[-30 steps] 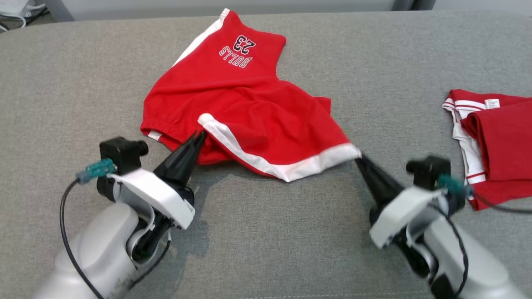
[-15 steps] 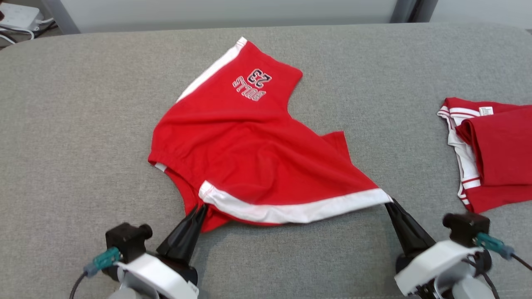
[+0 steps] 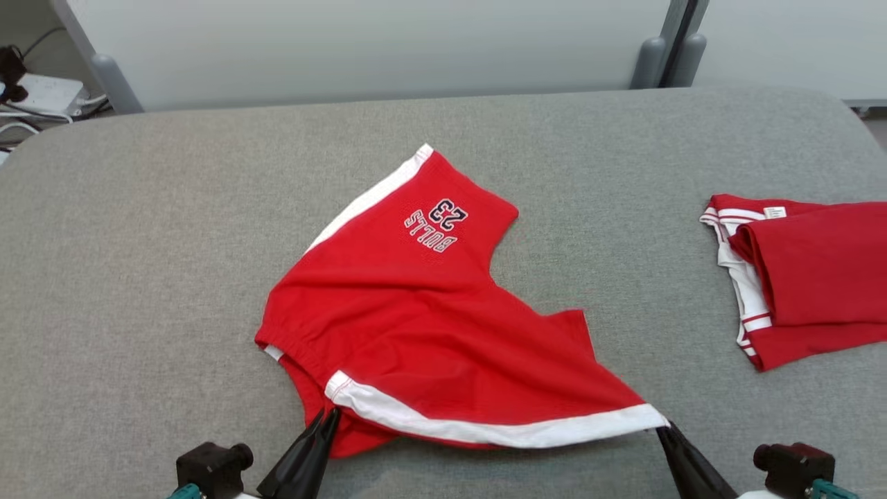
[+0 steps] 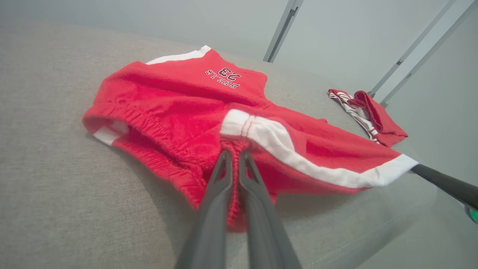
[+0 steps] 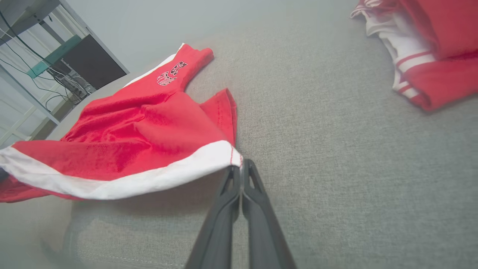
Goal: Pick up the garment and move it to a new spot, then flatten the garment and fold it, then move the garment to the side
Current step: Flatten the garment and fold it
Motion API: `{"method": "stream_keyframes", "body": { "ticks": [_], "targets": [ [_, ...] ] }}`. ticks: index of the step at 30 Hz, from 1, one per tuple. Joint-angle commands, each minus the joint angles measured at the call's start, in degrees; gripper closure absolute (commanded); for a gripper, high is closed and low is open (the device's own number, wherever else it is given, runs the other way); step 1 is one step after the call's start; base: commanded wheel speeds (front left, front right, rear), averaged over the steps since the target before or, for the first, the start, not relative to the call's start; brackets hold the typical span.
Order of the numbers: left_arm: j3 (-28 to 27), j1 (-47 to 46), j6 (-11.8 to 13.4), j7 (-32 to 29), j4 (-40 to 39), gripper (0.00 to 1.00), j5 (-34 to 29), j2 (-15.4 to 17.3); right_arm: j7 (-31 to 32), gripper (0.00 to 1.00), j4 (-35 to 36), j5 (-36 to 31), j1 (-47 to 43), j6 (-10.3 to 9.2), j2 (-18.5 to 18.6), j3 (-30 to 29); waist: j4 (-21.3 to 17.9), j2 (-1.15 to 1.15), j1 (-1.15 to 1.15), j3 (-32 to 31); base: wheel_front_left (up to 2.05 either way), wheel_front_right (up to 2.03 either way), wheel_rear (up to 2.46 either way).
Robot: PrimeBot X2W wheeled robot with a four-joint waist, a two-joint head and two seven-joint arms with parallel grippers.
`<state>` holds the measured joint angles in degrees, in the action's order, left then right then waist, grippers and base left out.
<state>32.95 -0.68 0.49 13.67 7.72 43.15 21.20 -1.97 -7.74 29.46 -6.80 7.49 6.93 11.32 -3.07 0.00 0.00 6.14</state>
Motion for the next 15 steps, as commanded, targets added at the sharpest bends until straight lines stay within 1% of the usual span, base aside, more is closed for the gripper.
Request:
{"method": "stream_keyframes", "body": {
  "ticks": [1,3,8,9,10,13,15],
  "targets": [
    [-2.21,-0.79,0.7,-0.19,-1.65,1.0,0.69,1.33,0.64,1.0,2.24,-0.87,0.35,0.0,0.29,0.63,-0.33,0.0,0.0,-0.45,0.0,0.0,0.0],
    [-2.06,-0.45,0.77,-1.1,-1.76,1.0,1.31,1.56,1.98,1.0,3.13,-1.47,-0.11,0.0,-0.13,0.71,-0.28,0.0,0.0,-1.13,0.0,0.0,0.0],
    [-2.16,-0.55,0.61,-1.86,-0.75,1.0,2.47,1.33,3.08,1.0,3.32,-1.55,-0.23,0.0,-0.24,0.99,-0.05,0.0,0.0,-1.58,0.0,0.0,0.0],
    [-2.47,-0.66,1.21,-2.09,-0.37,0.36,2.91,0.98,3.3,0.69,3.25,-1.27,-0.21,0.0,-0.33,0.93,0.1,0.0,0.0,-1.64,0.0,0.0,0.0],
    [-2.73,-0.68,1.65,-1.97,-0.34,0.0,3.02,0.76,2.99,0.0,3.54,-1.05,-0.16,0.0,-0.38,0.92,0.18,0.0,0.0,-1.69,0.0,0.0,0.0],
    [-4.4,-0.36,3.78,-1.31,-1.08,0.0,3.35,0.36,2.01,0.0,4.77,-0.95,-0.23,0.0,-0.27,0.26,0.5,0.0,0.0,-1.99,0.0,0.0,0.0],
    [-5.58,-0.03,5.19,-0.97,-2.49,0.0,3.18,0.82,1.46,0.0,5.95,-1.04,-0.14,0.0,0.06,-0.16,0.74,0.0,0.0,-2.21,0.0,0.0,0.0]
  ]
}}
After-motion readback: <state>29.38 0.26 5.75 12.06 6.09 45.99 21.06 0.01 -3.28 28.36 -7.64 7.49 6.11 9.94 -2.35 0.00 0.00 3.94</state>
